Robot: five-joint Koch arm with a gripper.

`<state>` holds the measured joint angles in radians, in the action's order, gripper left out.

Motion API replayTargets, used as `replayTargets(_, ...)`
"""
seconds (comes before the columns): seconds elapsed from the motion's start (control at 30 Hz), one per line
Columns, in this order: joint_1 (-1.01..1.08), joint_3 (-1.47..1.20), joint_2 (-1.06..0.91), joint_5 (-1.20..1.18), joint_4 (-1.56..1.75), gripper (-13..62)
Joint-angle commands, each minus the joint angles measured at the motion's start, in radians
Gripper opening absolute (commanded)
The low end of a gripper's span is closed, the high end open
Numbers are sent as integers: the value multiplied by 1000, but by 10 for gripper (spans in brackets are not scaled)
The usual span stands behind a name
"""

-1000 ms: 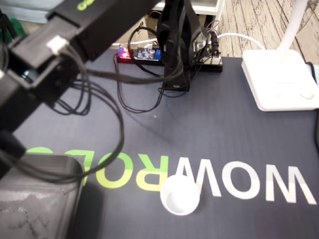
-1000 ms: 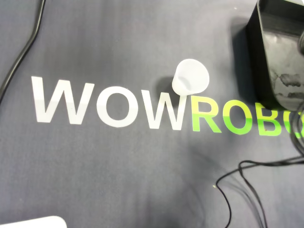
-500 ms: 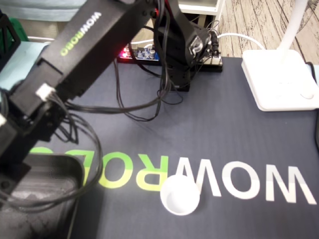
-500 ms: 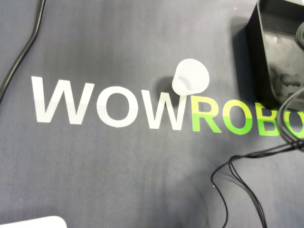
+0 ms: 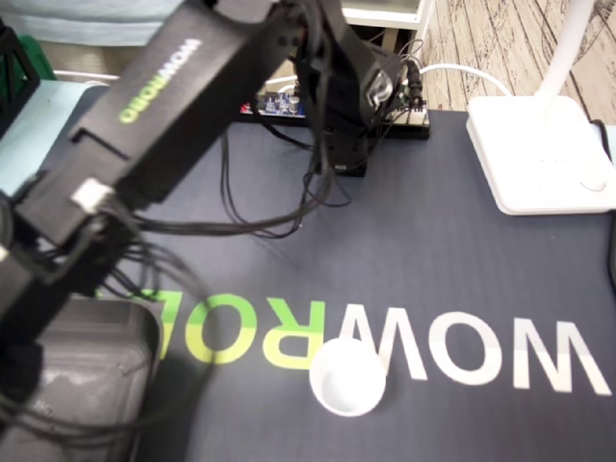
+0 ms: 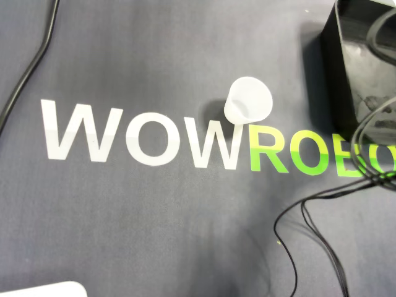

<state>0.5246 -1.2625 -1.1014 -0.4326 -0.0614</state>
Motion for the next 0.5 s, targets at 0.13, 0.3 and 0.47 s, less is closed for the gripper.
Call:
replayTargets(0.13, -94, -57, -272, 465, 83, 29)
replayTargets(0.3, -195, -319, -459, 933, 86, 29)
replayTargets(0.47, -328, -687, -641, 1327, 255, 29)
